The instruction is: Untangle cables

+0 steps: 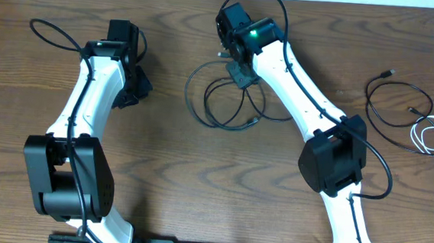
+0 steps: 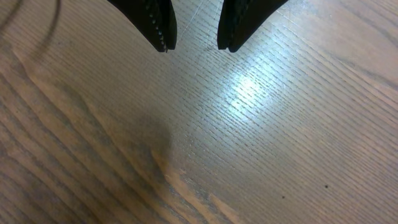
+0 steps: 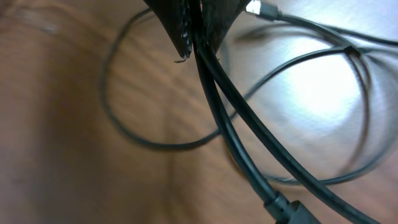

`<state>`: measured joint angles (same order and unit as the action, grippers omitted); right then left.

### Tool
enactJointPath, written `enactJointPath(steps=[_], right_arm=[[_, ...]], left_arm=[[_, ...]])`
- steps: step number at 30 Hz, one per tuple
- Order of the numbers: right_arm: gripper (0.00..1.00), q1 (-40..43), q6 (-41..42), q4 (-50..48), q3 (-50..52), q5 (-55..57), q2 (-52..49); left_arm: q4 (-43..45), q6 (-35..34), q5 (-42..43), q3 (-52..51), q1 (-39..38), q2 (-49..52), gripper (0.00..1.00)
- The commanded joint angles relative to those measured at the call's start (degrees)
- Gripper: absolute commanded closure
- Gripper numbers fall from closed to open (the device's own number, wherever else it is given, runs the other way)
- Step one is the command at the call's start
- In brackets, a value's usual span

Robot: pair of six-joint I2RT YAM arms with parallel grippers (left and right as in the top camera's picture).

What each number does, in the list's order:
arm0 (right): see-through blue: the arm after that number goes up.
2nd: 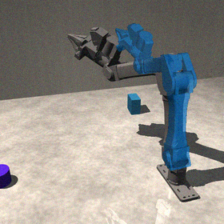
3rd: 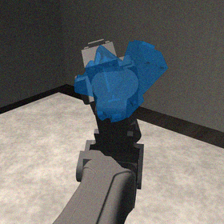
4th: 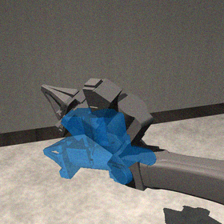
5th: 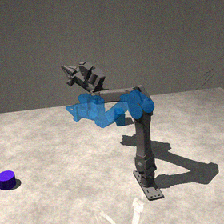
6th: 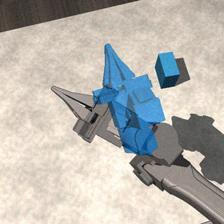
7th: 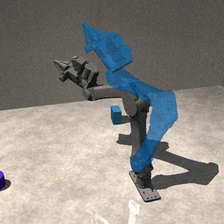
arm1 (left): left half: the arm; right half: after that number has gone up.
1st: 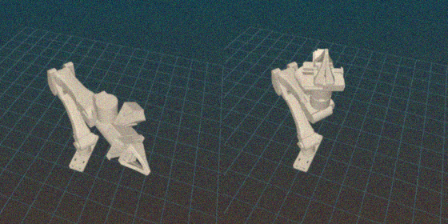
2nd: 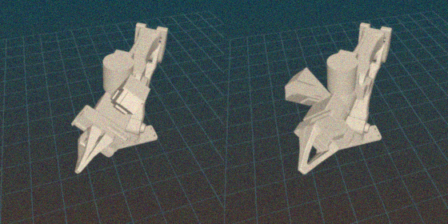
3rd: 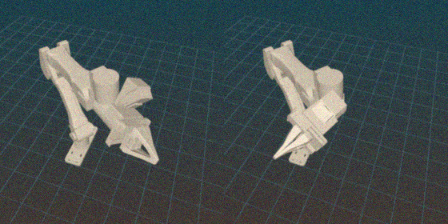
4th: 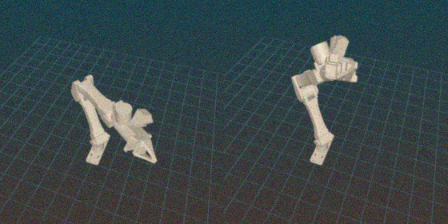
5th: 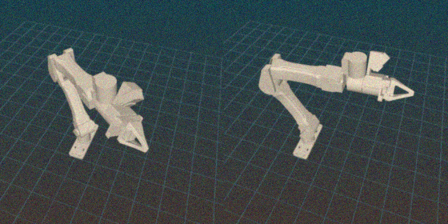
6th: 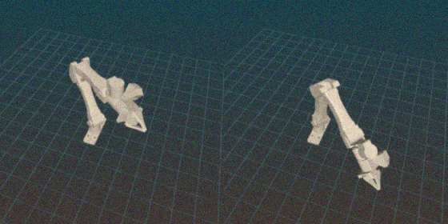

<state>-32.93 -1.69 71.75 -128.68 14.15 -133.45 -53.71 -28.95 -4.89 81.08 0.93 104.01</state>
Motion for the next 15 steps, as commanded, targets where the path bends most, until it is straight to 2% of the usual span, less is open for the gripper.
enactJointPath(steps=[1, 6, 11, 15], right_arm=[[0.99, 1.5, -1.0, -1.9, -1.2, 9.9, 1.9], [0.99, 3.3, -0.9, -1.2, -1.2, 3.1, 1.9], [0.98, 4.4, -0.9, 0.4, 0.2, -13.6, 1.9], [0.99, 4.4, -0.9, 0.6, 2.8, -13.5, 1.9]], left_arm=[[-0.2, -1.0, -1.1, -0.2, 0.0, 0.6, 0.72], [-0.2, -1.0, -1.1, -0.2, 0.0, 0.6, 0.72], [-0.2, -1.0, -1.1, -0.2, 0.0, 0.6, 0.71], [-0.2, -1.0, -1.1, -0.2, 0.0, 0.6, 0.72]])
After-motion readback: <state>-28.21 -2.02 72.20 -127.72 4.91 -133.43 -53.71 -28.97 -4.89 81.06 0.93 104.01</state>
